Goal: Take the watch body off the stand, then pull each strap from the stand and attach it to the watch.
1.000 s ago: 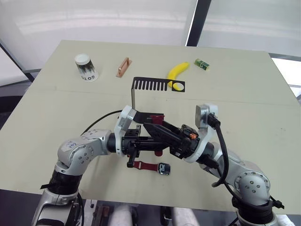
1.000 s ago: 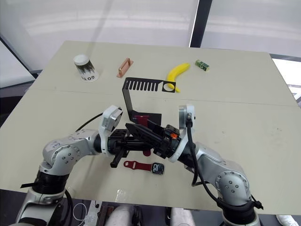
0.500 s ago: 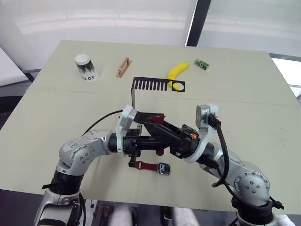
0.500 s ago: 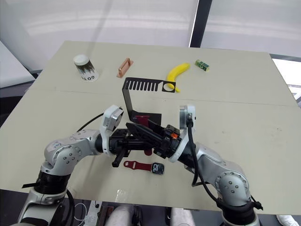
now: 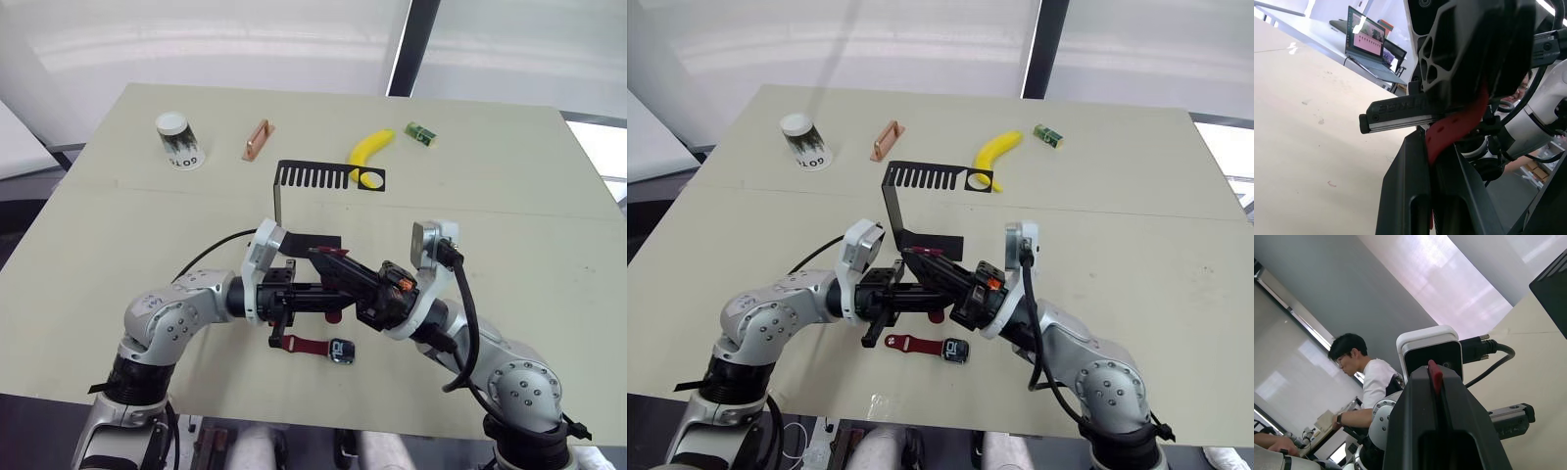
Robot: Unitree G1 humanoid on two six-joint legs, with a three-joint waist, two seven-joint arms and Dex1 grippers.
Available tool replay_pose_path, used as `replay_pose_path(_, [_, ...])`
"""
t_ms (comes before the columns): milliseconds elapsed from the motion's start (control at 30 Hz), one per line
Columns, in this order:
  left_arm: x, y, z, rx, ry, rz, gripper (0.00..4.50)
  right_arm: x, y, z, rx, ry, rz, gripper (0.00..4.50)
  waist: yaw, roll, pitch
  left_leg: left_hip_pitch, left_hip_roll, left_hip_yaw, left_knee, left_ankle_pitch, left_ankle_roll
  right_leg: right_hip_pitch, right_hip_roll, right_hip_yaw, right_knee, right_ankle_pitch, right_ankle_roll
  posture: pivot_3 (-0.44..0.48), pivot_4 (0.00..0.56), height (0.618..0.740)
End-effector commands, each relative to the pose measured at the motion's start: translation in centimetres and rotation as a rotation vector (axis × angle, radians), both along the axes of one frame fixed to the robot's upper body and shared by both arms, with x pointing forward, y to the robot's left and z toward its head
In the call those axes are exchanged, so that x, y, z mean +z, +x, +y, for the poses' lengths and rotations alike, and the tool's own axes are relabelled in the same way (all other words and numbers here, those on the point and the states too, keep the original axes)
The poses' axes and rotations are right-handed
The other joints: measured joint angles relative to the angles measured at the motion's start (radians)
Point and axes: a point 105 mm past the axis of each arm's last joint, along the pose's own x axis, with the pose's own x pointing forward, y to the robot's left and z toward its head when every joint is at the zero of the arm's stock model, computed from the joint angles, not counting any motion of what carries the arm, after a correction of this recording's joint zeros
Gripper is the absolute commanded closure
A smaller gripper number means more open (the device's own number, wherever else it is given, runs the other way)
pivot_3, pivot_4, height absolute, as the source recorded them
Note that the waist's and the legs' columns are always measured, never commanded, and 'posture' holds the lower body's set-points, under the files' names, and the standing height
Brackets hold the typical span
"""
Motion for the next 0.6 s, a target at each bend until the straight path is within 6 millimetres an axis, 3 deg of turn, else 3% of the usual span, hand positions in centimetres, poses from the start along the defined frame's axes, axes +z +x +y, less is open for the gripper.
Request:
replay_pose_path(33, [1.0, -0.7, -0.1, -0.034, -0.047, -0.038, 4.5, -0.2, 0.0, -0.1, -0.007, 0.005, -0.005, 4.45, 0.0, 0.0, 0.0, 0.0, 0.0, 0.0, 0.0, 0.0, 0.0, 0.0, 0.0, 0.0, 0.0, 0.0, 0.0, 0.0, 0.15, 0.729])
replay_pose_path(167, [1.0, -0.7, -0.2, -0.035, -0.05, -0.04, 4.5, -0.1, 0.4, -0.3, -0.028, 0.018, -0.01, 4.45, 0.0, 0.0, 0.0, 0.0, 0.0, 0.0, 0.0, 0.0, 0.0, 0.0, 0.0, 0.0, 0.0, 0.0, 0.0, 0.0, 0.15, 0.729])
replay_pose_path(200, [1.0, -0.7, -0.2, -0.034, -0.051, -0.041, 4.5, 0.1, 0.6, -0.4, -0.043, 0.014, -0.029, 3.88, 0.0, 0.0, 0.0, 0.0, 0.0, 0.0, 0.0, 0.0, 0.0, 0.0, 0.0, 0.0, 0.0, 0.0, 0.0, 0.0, 0.15, 0.729])
replay_pose_path(233, [1.0, -0.7, -0.2, -0.034, -0.051, -0.042, 4.5, 0.2, 0.9, -0.5, -0.07, 0.01, -0.041, 3.66, 0.0, 0.0, 0.0, 0.0, 0.0, 0.0, 0.0, 0.0, 0.0, 0.0, 0.0, 0.0, 0.0, 0.0, 0.0, 0.0, 0.15, 0.729])
replay_pose_path(333, [1.1, -0.7, -0.2, -0.031, -0.054, -0.043, 4.5, 0.4, 1.1, -0.7, -0.102, 0.004, -0.076, 2.37, 0.001, 0.0, 0.0, 0.0, 0.0, 0.0, 0.0, 0.0, 0.0, 0.0, 0.0, 0.0, 0.0, 0.0, 0.0, 0.0, 0.15, 0.729])
replay_pose_path(600, [1.1, -0.7, -0.2, -0.026, -0.063, -0.045, 4.5, -0.3, 1.2, -1.0, -0.102, -0.003, -0.075, 2.37, 0.0, 0.0, 0.0, 0.0, 0.0, 0.0, 0.0, 0.0, 0.0, 0.0, 0.0, 0.0, 0.0, 0.0, 0.0, 0.0, 0.15, 0.729])
